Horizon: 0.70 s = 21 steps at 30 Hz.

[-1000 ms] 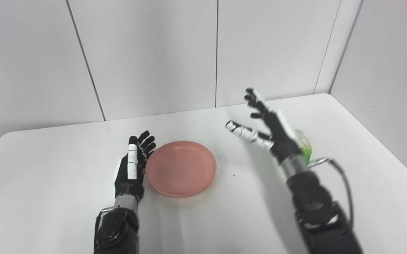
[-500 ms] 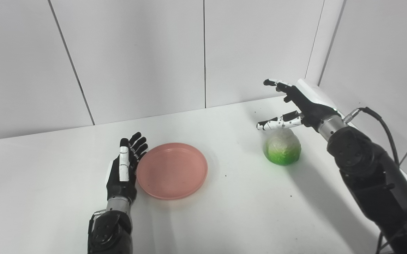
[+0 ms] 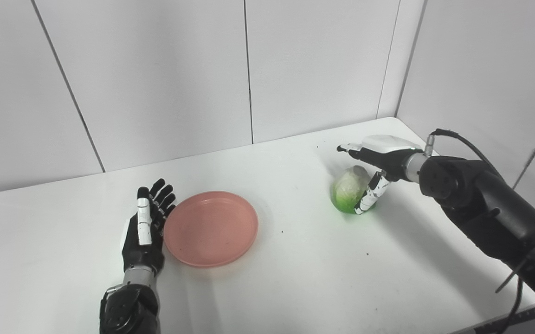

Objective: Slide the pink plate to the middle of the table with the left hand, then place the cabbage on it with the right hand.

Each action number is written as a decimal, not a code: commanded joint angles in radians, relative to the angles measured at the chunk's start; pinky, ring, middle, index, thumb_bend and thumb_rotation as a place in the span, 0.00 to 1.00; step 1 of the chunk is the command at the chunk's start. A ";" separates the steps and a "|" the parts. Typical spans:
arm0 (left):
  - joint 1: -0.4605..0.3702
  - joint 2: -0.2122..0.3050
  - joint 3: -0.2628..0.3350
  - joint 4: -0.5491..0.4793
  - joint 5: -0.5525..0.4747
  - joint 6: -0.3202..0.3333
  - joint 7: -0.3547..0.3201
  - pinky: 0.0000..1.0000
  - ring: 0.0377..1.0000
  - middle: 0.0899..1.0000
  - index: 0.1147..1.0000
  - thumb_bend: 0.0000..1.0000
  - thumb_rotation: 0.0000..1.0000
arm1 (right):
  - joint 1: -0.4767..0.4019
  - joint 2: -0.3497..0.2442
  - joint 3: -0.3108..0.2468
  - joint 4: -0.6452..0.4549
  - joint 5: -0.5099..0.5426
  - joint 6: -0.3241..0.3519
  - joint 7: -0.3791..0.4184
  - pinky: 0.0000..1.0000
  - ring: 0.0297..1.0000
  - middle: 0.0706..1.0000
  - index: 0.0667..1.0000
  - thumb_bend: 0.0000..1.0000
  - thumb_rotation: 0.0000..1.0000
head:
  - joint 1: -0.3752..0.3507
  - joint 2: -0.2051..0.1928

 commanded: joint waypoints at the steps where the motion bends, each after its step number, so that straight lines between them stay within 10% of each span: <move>1: -0.016 0.007 0.001 -0.007 -0.014 0.000 -0.015 0.91 0.90 0.88 0.83 0.76 0.95 | -0.057 -0.028 -0.003 -0.008 -0.023 -0.040 -0.008 0.96 1.00 1.00 0.99 1.00 0.26 | 0.001 0.000; 15: -0.007 -0.001 0.007 -0.023 -0.015 0.009 -0.017 0.91 0.90 0.88 0.83 0.77 0.96 | -0.033 0.041 -0.004 0.104 -0.077 -0.095 -0.123 1.00 1.00 1.00 0.95 1.00 0.34 | 0.005 0.008; 21: -0.005 0.002 0.003 -0.032 -0.012 0.018 -0.020 0.91 0.91 0.88 0.83 0.76 0.97 | -0.020 0.082 -0.012 0.197 -0.038 -0.132 -0.185 0.69 0.89 0.97 0.86 1.00 0.22 | 0.005 0.011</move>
